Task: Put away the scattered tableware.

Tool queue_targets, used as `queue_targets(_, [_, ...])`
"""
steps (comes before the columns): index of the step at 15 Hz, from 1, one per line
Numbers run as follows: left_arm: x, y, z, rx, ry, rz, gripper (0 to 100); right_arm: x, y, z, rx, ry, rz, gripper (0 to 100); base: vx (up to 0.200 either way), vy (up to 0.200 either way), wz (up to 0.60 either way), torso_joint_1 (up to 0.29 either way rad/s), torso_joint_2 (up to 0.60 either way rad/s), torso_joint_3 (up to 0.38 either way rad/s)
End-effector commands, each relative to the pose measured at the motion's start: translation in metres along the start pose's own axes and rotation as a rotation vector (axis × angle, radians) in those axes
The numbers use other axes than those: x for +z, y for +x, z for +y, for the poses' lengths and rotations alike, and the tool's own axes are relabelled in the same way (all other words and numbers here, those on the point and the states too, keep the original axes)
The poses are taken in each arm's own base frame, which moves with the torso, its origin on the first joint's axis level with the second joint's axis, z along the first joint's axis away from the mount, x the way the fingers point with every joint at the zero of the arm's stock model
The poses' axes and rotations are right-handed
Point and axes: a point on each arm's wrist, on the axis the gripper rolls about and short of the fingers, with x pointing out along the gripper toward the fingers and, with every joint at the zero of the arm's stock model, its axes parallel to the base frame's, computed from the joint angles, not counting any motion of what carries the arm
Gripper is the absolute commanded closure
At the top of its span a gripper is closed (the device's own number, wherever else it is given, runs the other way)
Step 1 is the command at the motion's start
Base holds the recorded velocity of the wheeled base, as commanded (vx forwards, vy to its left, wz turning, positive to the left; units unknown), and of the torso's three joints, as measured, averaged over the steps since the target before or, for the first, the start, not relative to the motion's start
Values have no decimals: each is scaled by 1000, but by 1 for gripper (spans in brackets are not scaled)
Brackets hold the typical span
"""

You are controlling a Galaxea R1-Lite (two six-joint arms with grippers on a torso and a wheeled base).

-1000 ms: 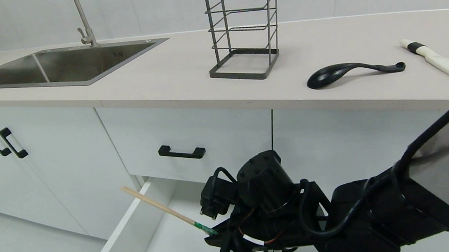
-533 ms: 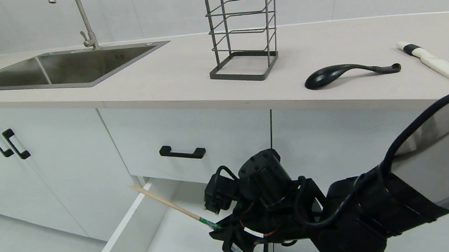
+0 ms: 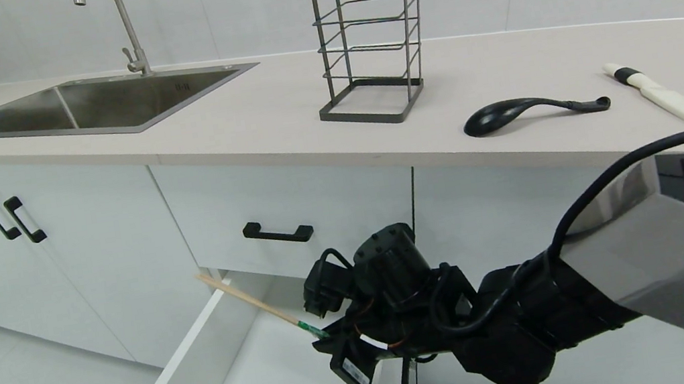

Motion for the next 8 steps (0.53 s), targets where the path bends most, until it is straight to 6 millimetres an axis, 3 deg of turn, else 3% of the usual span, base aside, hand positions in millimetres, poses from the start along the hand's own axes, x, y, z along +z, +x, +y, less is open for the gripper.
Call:
queue_targets(1, [0,0,0,0,0,1,0,-14,13,-3,1,12,41,100,0,0,0,0,0,0])
queue_targets(5, [0,0,0,0,0,1,0,-32,26,-9,-74,27,105,100,0,0,0,0,0,0])
queue_targets(8, [0,0,0,0,0,1,0,-29,36,-13,-139,22,100,100,0,0,0,0,0,0])
